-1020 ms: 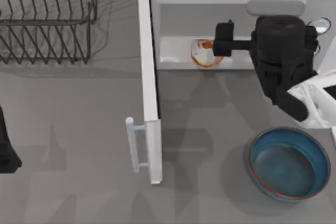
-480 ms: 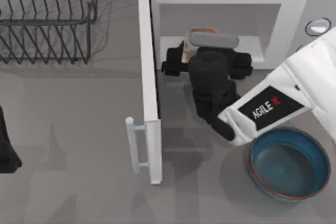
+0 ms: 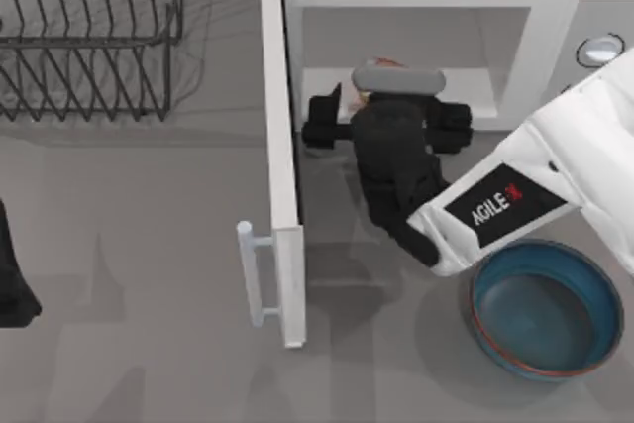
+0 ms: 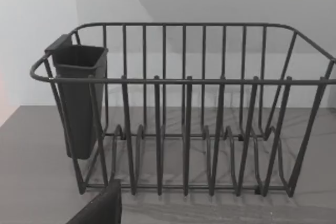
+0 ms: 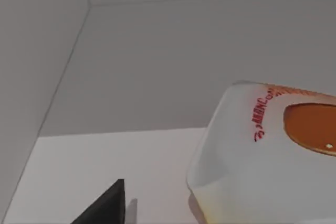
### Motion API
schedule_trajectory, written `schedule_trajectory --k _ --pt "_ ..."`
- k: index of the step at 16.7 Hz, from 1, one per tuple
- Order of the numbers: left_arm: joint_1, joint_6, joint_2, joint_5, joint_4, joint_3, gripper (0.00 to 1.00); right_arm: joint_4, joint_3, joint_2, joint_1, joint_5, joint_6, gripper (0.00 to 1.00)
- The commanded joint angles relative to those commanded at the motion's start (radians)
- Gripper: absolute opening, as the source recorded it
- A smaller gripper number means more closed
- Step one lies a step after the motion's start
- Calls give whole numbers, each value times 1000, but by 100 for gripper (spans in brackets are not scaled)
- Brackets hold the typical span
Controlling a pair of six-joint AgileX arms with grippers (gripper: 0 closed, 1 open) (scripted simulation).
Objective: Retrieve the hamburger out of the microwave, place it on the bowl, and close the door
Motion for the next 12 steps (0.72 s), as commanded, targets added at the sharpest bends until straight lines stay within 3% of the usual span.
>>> schedule_trajectory --k 4,12 --pt "0 0 0 0 0 0 100 -79 156 115 -32 -29 -16 100" --pt "0 0 0 0 0 0 100 -338 701 420 -140 -131 -69 100"
